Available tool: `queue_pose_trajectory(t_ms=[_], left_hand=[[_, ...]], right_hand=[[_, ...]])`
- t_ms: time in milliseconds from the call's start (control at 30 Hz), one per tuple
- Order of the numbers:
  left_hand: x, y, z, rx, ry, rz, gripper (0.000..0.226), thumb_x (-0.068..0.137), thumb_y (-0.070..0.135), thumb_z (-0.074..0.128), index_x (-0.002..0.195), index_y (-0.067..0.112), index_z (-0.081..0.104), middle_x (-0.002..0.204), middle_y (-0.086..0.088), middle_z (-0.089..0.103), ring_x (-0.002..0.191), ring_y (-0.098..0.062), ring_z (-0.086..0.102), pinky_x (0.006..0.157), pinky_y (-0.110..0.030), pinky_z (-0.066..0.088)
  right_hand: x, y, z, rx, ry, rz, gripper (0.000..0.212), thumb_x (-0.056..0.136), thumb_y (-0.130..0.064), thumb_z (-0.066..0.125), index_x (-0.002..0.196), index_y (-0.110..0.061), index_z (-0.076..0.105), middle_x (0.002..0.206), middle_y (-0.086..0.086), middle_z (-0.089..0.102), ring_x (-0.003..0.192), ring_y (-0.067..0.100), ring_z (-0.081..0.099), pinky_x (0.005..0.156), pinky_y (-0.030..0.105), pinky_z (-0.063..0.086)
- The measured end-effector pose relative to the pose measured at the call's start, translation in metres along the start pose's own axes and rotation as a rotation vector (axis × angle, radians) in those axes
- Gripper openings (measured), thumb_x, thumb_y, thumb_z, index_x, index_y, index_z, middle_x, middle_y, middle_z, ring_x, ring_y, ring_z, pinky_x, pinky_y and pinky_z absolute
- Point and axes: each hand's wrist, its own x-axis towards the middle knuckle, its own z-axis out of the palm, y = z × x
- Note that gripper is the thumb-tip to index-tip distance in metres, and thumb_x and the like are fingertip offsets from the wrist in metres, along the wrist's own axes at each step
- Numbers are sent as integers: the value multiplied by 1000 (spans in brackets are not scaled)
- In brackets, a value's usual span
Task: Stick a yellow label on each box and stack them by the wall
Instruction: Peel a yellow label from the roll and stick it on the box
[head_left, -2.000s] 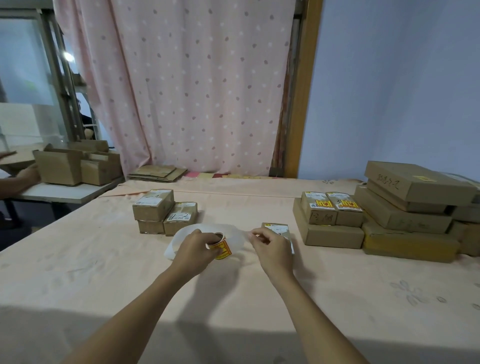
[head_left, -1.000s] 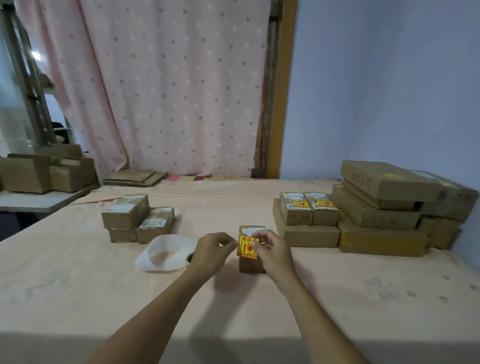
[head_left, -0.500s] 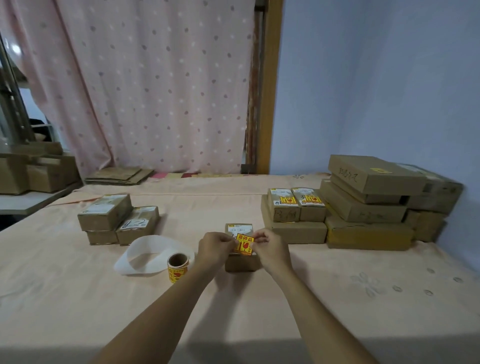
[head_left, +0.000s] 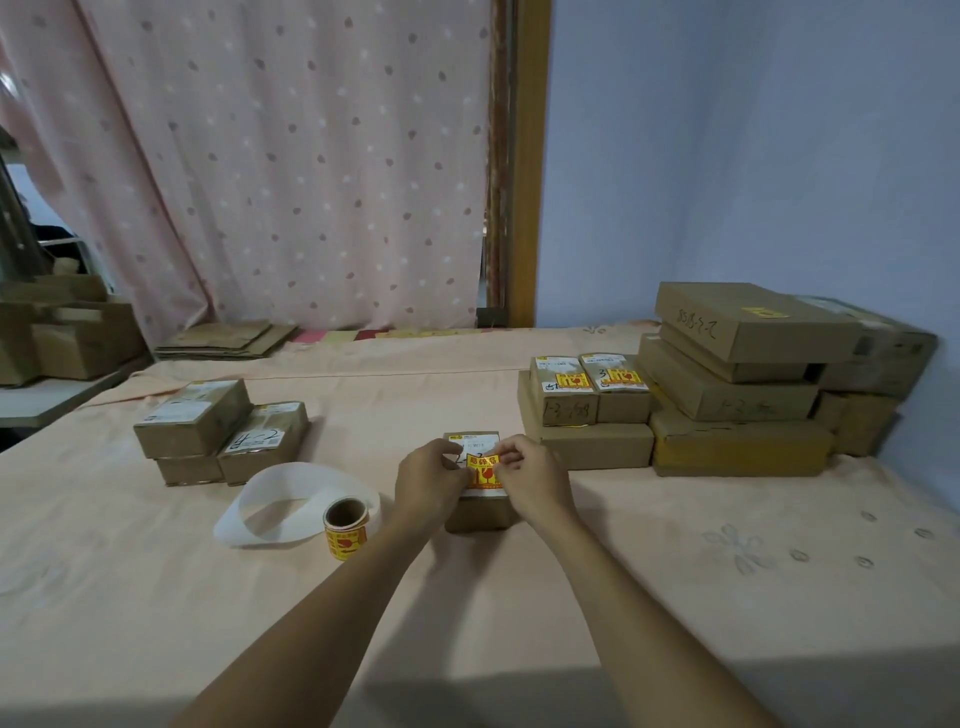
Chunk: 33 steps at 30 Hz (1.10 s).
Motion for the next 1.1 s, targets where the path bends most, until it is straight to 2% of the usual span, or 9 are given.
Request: queue_pose_trajectory(t_ms=[133, 267, 400, 533, 767, 900, 967, 1033, 1100], left_hand=[[2, -1, 1, 33, -1, 37, 32, 83, 18, 74, 115, 17, 73, 94, -4, 74, 81, -15, 61, 68, -25, 43], [2, -6, 3, 49, -5, 96, 43, 83, 15, 71, 125, 21, 64, 82, 6, 66, 95, -20, 59, 63, -25, 38], [3, -13, 2, 177, -23, 192, 37, 91, 22, 69, 128, 24, 67, 94, -2, 63, 108, -27, 51, 82, -34, 42], [0, -17, 0, 302, -61, 235, 29, 98, 34, 60, 125, 33, 70, 103, -6, 55, 109, -25, 43, 93, -33, 40], [0, -15, -4, 196, -124, 162, 28, 94, 30, 63, 121, 31, 73, 95, -1, 44, 110, -28, 49, 93, -32, 39], [-9, -14, -5, 12, -64, 36, 35, 92, 29, 65, 126, 23, 69, 103, -5, 58, 98, -23, 60, 82, -31, 46], [-15, -17, -6, -67, 9, -66, 37, 94, 28, 59, 128, 17, 65, 109, -6, 69, 99, -21, 61, 84, -34, 49], [-20, -22, -7, -94, 9, -155, 31, 94, 26, 54, 119, 13, 68, 113, -6, 70, 101, -21, 61, 84, -34, 48], [-23, -26, -7, -150, -33, -186, 25, 92, 24, 52, 99, 13, 73, 101, -4, 72, 94, -22, 63, 75, -33, 48]], right_hand=[[-4, 2, 4, -54, 0, -24, 21, 89, -9, 64, 102, -24, 73, 89, -11, 65, 75, 0, 57, 64, 8, 39], [-6, 8, 7, -72, 22, -70, 23, 89, -14, 65, 107, -27, 71, 110, -8, 62, 94, 12, 64, 78, 31, 53], [-8, 10, 5, -98, 2, -60, 20, 93, -24, 66, 108, -34, 75, 112, -10, 63, 95, 9, 66, 81, 32, 54], [-11, 13, 1, -181, -9, -41, 23, 97, -35, 61, 114, -36, 75, 112, -13, 65, 94, 7, 60, 72, 27, 44], [-15, 10, 4, -253, 18, -10, 25, 98, -38, 57, 117, -36, 73, 117, -10, 67, 102, 14, 63, 74, 28, 46], [-22, 6, 6, -283, 41, -30, 26, 100, -35, 55, 119, -32, 72, 118, -7, 67, 104, 17, 62, 76, 29, 46], [-25, 8, 7, -183, 34, -1, 25, 99, -34, 57, 119, -30, 71, 114, -7, 69, 103, 15, 63, 77, 28, 46], [-30, 9, 5, -24, 45, 69, 23, 98, -31, 61, 119, -26, 68, 110, -8, 71, 102, 13, 66, 81, 28, 48], [-35, 11, 4, 82, 56, 129, 17, 96, -30, 64, 111, -24, 65, 107, -9, 72, 104, 13, 67, 85, 28, 50]])
